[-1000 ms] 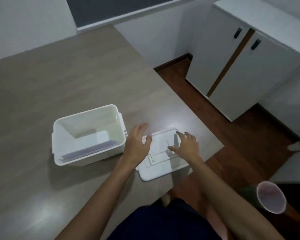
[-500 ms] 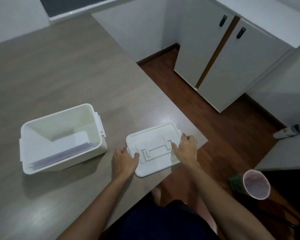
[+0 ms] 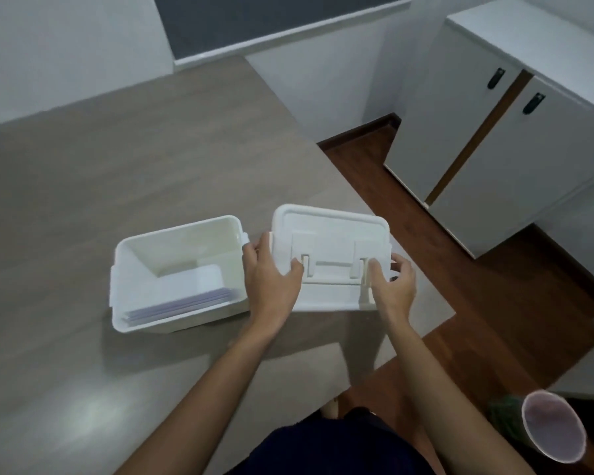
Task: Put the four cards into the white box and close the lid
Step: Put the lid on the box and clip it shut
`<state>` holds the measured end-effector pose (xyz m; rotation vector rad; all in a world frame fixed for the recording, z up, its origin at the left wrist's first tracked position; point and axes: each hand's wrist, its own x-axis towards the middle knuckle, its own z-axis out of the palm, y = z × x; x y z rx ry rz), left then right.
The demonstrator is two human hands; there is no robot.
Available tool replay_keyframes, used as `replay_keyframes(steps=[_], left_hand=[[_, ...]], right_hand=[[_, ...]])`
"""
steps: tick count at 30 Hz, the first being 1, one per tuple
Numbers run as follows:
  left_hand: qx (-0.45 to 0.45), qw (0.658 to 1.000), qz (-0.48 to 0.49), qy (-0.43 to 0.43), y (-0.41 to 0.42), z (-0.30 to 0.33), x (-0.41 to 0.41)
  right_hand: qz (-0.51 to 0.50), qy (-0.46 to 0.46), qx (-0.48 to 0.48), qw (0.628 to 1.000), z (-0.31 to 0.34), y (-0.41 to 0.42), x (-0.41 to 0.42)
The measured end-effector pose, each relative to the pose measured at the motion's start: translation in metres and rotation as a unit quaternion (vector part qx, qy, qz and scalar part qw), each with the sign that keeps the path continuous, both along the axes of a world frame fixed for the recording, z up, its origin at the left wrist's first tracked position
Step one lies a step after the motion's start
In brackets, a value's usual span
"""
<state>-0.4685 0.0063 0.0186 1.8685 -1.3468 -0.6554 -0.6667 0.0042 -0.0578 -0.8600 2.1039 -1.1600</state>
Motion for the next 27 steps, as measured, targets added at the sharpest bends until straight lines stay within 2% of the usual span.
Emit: replay_keyframes(steps=[3, 6, 11, 17, 22, 27], left_hand=[[-0.04, 0.999, 0.037, -0.001, -0.006, 0.02, 0.039], [-0.039, 0.995, 0.09, -0.006, -0.011, 0.026, 0.094], [0.015, 0.988, 0.152, -0.023, -0.004, 0.008, 0.192], [0.113, 0.979, 0.16, -0.063, 0.008, -0.034, 0.262], [0.116, 0.979, 0.164, 0.014, 0.009, -0.044, 0.273], [0.136, 0.964, 0.186, 0.134, 0.006, -0.043, 0.273]], right_hand=[[0.023, -0.021, -0.053, 0.998, 0.026, -0.017, 0.035], [0.083, -0.02, -0.061, 0.994, 0.044, -0.034, 0.078], [0.205, 0.02, -0.033, 0.978, 0.049, -0.053, 0.156], [0.283, 0.106, 0.004, 0.953, 0.035, -0.054, 0.21], [0.288, 0.161, 0.02, 0.944, 0.023, -0.052, 0.218], [0.299, 0.088, 0.094, 0.946, 0.021, -0.066, 0.219]])
